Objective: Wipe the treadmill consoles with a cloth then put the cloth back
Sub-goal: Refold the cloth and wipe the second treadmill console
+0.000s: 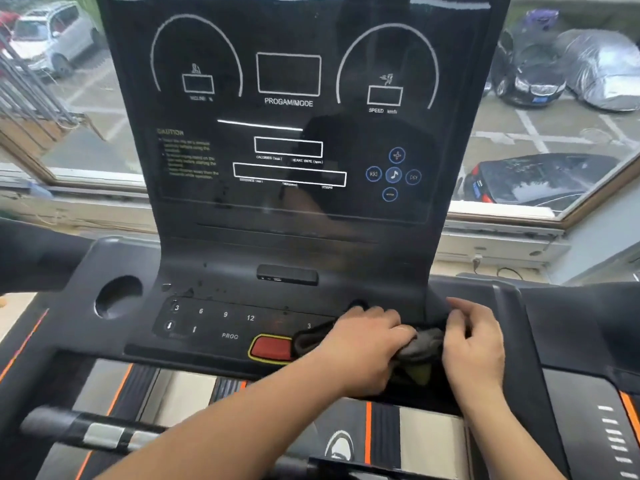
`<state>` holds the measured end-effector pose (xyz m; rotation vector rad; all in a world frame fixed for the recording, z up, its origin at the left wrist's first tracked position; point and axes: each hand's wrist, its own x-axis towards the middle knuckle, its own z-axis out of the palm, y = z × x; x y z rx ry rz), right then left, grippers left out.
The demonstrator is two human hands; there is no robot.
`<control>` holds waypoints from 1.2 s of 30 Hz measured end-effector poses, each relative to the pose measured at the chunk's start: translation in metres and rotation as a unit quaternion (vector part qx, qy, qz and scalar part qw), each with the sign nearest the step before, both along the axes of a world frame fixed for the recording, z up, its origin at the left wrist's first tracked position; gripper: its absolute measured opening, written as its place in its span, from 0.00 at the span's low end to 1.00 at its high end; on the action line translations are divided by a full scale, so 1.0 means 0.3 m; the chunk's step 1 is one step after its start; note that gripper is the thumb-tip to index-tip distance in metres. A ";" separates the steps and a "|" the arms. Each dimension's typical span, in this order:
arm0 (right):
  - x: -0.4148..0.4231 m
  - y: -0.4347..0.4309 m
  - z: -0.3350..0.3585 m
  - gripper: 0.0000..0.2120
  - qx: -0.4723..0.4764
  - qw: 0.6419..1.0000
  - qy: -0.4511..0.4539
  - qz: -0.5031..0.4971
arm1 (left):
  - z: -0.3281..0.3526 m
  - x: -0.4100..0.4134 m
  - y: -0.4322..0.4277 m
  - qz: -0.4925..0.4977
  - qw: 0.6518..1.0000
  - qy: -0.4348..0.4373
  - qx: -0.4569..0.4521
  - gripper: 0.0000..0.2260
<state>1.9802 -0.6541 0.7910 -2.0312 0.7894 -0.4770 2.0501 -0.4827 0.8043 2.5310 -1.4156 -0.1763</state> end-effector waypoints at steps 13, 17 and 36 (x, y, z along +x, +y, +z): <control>0.110 0.138 -0.007 0.10 -0.129 0.981 0.034 0.138 | -0.014 0.201 0.534 0.255 0.962 0.005 -0.094 0.23; 0.087 0.153 -0.052 0.13 -0.130 0.983 0.017 0.130 | -0.031 0.205 0.547 0.443 0.893 -0.030 -0.072 0.20; 0.078 0.133 -0.077 0.21 -0.111 0.984 -0.055 0.126 | -0.031 0.025 0.186 0.322 0.942 -0.037 -0.089 0.22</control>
